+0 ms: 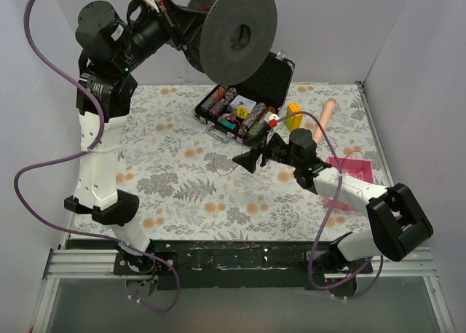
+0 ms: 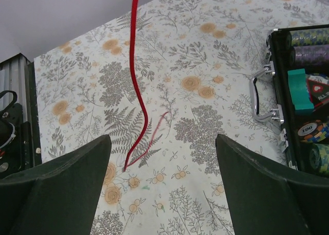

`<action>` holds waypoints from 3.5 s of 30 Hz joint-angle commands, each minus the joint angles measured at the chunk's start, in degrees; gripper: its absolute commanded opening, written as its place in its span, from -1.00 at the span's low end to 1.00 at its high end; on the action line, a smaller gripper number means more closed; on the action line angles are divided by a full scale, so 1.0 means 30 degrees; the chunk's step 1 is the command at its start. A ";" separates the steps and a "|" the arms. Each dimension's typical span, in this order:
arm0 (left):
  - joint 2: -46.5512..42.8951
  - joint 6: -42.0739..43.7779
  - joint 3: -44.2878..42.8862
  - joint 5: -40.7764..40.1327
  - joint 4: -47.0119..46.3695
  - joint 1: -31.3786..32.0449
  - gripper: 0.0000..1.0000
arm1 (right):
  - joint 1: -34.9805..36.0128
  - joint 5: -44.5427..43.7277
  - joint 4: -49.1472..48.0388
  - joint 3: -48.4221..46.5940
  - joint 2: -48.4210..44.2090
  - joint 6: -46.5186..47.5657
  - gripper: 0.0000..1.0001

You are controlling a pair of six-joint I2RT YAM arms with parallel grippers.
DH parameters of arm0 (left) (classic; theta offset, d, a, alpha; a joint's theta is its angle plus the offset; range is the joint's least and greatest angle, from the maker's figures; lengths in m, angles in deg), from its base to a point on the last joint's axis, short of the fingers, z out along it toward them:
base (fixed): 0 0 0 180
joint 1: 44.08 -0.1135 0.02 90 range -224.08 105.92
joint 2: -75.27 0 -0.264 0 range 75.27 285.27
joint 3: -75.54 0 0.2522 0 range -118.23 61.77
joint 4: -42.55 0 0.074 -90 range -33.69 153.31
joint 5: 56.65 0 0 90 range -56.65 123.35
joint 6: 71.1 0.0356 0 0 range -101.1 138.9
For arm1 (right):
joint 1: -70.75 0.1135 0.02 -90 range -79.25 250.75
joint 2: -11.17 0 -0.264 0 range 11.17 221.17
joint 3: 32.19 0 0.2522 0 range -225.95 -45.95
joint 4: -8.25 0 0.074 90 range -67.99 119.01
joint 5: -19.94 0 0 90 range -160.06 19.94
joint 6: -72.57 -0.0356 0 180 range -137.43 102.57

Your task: Wrap the cables

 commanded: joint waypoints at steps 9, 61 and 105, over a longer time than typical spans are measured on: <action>-0.0929 -0.0628 -0.1097 0.0771 -0.0581 -0.0017 -1.00 | -0.0971 0.0546 -0.2314 -0.1412 0.2749 -0.2221 -0.97; -0.0930 0.1957 1.6429 -0.8429 -0.8551 -0.2211 -1.00 | 0.5557 0.2212 1.3540 -1.9963 0.5797 -0.6793 -0.97; -0.3068 -0.1329 0.3357 0.7627 -0.0902 -0.3620 -1.00 | 0.0755 0.4558 -0.0851 -0.6302 0.3833 -0.0760 0.01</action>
